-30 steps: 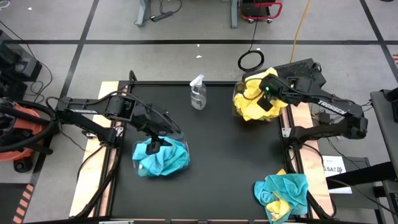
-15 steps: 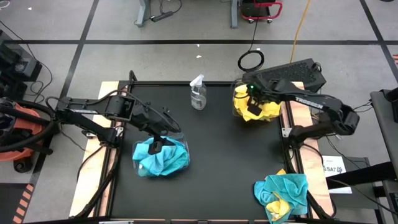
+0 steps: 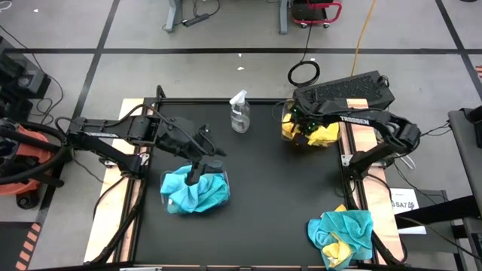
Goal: Sort microfiber towel by color & place in baskets
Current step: Put the yellow towel into the top transparent bin, then put the blue towel into the bottom transparent bin
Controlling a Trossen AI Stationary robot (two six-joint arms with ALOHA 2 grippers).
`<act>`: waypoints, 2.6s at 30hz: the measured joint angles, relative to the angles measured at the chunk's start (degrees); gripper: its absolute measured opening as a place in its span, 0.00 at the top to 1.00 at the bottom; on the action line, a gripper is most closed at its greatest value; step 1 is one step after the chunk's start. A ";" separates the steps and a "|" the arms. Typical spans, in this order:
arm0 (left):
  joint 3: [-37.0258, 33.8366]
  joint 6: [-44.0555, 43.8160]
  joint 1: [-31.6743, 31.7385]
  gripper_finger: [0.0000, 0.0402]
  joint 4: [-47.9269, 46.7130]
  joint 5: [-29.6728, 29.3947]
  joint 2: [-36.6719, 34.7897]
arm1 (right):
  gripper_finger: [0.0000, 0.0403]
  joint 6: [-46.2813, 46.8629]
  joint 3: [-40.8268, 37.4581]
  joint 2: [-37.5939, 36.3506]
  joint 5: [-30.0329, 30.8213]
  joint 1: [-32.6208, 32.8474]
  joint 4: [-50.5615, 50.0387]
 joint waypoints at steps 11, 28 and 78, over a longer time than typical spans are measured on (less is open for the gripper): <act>0.00 -0.05 2.14 0.35 5.09 -0.55 0.00 | 0.99 -0.03 -0.02 1.56 -2.79 -0.79 0.39; 0.00 -0.14 2.94 0.35 7.37 -1.38 0.00 | 0.66 1.35 6.90 -9.49 -5.74 -0.68 -10.51; 0.00 -0.15 2.94 0.35 7.10 -1.40 0.00 | 0.60 2.54 25.18 -29.96 -36.26 6.50 -31.34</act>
